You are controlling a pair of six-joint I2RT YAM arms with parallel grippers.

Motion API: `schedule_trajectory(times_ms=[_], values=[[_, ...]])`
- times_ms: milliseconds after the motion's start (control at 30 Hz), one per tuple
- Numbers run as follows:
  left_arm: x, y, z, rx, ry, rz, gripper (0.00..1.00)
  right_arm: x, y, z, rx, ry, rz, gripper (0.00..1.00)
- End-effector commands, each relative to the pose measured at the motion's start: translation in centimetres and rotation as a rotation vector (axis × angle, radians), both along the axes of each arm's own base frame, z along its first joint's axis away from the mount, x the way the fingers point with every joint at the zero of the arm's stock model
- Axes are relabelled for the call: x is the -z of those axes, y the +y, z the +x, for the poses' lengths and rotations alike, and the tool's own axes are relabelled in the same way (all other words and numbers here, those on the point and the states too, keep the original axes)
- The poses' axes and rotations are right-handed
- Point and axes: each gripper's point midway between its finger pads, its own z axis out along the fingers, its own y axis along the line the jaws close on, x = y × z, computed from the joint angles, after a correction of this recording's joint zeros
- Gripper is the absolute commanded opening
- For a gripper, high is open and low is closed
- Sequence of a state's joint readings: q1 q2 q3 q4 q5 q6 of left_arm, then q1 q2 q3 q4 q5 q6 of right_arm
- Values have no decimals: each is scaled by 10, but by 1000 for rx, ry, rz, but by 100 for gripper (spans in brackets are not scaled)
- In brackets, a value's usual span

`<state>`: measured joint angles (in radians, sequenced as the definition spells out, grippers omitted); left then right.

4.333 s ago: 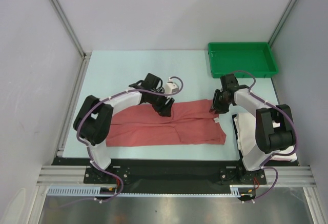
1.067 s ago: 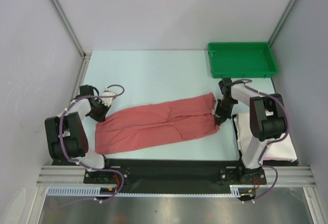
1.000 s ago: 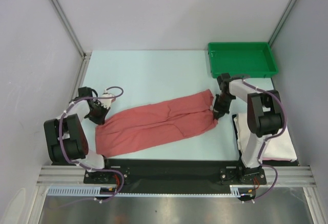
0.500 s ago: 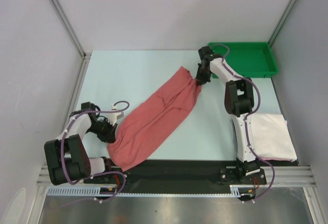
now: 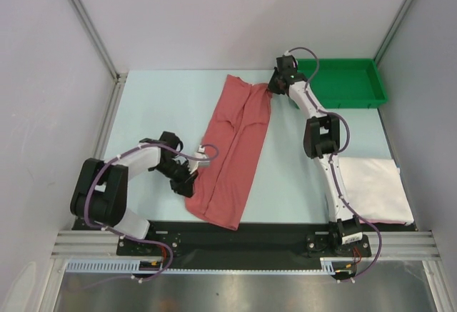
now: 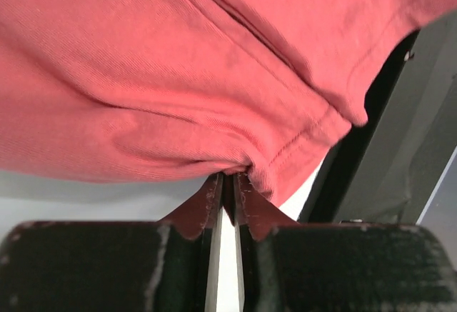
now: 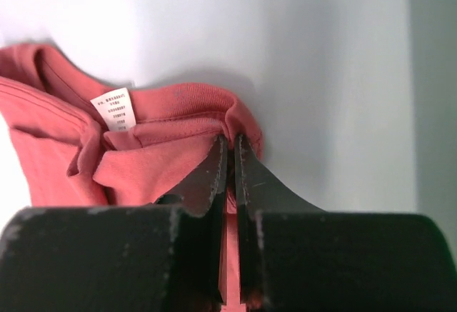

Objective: Fold and stack the t-shirts
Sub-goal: Fold the tshirt

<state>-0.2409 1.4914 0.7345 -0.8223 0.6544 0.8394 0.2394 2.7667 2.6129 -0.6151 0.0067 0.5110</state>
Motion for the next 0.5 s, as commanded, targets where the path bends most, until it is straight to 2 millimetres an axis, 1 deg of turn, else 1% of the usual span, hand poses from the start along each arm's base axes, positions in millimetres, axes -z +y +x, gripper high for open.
schedule_trajectory(times_ms=[0, 33, 67, 100, 167, 200, 233, 300, 333, 367, 400, 433, 467], values=[[-14, -30, 7, 33, 21, -104, 15, -15, -2, 47, 68, -200, 57, 0], [-16, -36, 10, 35, 23, -111, 17, -16, -3, 50, 75, -218, 59, 0], [-14, -39, 8, 41, 44, -111, 18, -22, -4, 57, 82, -255, 62, 0], [-16, -48, 4, 66, 56, -125, 20, -24, -3, 59, 87, -271, 62, 0], [-18, -58, 6, 72, 68, -134, 26, -25, -3, 65, 89, -303, 74, 5], [-17, -65, 1, 82, 99, -140, 27, -29, -2, 67, 83, -315, 86, 7], [-18, -69, 2, 86, 98, -149, 29, -30, -1, 69, 77, -323, 92, 15], [-19, -73, 0, 98, 106, -159, 31, -38, -1, 71, 66, -347, 78, 28], [-19, -73, 0, 97, 105, -155, 33, -45, -2, 72, 65, -360, 74, 41], [-19, -71, 1, 96, 96, -147, 34, -51, -2, 72, 61, -369, 69, 45], [-18, -69, 1, 95, 88, -136, 35, -70, -3, 72, 52, -397, 60, 49], [-20, -66, 0, 97, 73, -126, 37, -82, -8, 73, 57, -412, 54, 55], [-21, -63, 0, 98, 64, -112, 38, -89, -11, 72, 57, -421, 44, 57]])
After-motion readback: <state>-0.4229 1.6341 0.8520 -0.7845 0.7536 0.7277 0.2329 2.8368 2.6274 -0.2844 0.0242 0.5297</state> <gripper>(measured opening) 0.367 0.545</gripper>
